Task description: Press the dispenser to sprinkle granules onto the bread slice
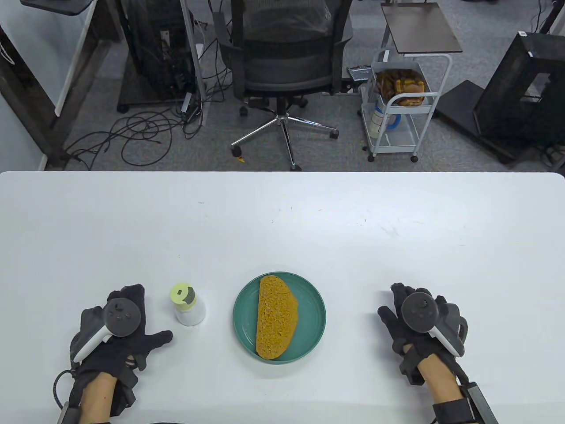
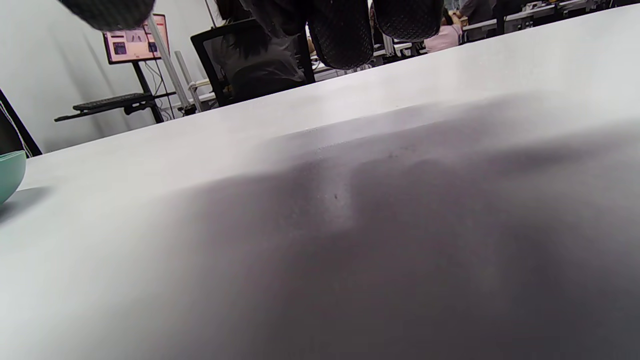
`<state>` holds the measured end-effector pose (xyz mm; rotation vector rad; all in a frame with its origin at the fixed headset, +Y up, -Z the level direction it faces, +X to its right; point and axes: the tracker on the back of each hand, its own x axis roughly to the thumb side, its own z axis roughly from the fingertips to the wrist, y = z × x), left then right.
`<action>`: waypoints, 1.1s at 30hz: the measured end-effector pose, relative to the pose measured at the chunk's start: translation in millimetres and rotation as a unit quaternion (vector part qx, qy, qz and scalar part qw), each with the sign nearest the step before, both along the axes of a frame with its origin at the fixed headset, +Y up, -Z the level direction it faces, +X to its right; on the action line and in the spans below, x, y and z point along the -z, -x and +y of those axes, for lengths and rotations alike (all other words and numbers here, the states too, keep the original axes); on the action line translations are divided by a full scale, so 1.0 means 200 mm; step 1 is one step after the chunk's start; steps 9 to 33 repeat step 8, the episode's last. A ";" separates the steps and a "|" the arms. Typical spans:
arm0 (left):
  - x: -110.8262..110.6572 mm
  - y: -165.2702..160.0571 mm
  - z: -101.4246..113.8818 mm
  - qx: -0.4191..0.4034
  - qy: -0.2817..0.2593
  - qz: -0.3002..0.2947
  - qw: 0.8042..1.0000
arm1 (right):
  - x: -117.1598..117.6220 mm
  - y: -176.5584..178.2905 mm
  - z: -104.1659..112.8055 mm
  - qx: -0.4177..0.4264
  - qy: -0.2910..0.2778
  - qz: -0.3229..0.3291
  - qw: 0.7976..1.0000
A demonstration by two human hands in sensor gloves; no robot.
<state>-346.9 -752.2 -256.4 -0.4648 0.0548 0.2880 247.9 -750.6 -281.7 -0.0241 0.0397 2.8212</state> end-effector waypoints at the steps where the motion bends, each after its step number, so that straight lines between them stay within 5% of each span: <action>1: 0.00 0.00 0.00 0.000 0.003 0.000 1.000 | 0.00 0.00 0.00 0.000 -0.001 0.000 1.000; 33: 0.00 0.00 -0.01 -0.007 0.010 0.003 1.000 | 0.00 0.00 0.00 0.004 0.005 0.002 1.000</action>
